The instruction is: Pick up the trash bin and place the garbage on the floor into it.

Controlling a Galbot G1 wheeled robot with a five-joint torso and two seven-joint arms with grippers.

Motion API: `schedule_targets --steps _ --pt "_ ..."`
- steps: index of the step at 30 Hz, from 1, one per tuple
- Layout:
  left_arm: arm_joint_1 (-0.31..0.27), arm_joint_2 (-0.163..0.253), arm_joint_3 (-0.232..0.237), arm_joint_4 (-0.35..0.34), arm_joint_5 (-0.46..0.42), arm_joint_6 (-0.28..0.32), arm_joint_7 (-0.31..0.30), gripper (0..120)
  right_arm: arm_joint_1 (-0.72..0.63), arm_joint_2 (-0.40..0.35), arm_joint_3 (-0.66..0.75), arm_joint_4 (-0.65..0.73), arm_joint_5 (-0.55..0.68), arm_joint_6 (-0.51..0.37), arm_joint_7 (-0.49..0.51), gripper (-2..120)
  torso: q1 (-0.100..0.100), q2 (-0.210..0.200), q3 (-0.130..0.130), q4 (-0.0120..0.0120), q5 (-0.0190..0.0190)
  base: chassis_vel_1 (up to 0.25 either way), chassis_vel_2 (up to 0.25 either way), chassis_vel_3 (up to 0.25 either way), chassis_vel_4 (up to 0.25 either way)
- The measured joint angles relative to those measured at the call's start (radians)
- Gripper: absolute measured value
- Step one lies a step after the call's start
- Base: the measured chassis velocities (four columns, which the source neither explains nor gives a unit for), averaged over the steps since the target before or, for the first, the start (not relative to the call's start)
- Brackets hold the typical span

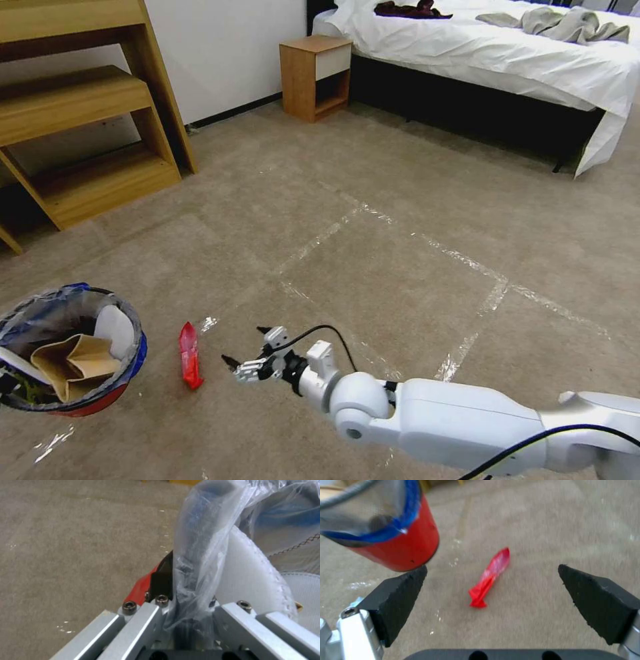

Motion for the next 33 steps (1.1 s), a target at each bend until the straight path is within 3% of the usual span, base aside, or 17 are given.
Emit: schedule_targets --steps 10,33 --pt "0.023 -0.004 -0.021 -0.022 -0.006 -0.003 0.003 1 -0.058 0.137 0.062 -0.083 0.125 -0.107 0.09 100 0.0 0.0 0.0 0.0 0.0001 0.0 0.0 0.0 0.0" --pt "0.063 -0.03 -0.048 -0.064 -0.009 -0.007 0.005 1 -0.08 0.302 0.101 -0.363 0.191 -0.131 0.102 100 0.0 0.0 0.0 0.0 0.0001 0.0 0.0 0.0 0.0"
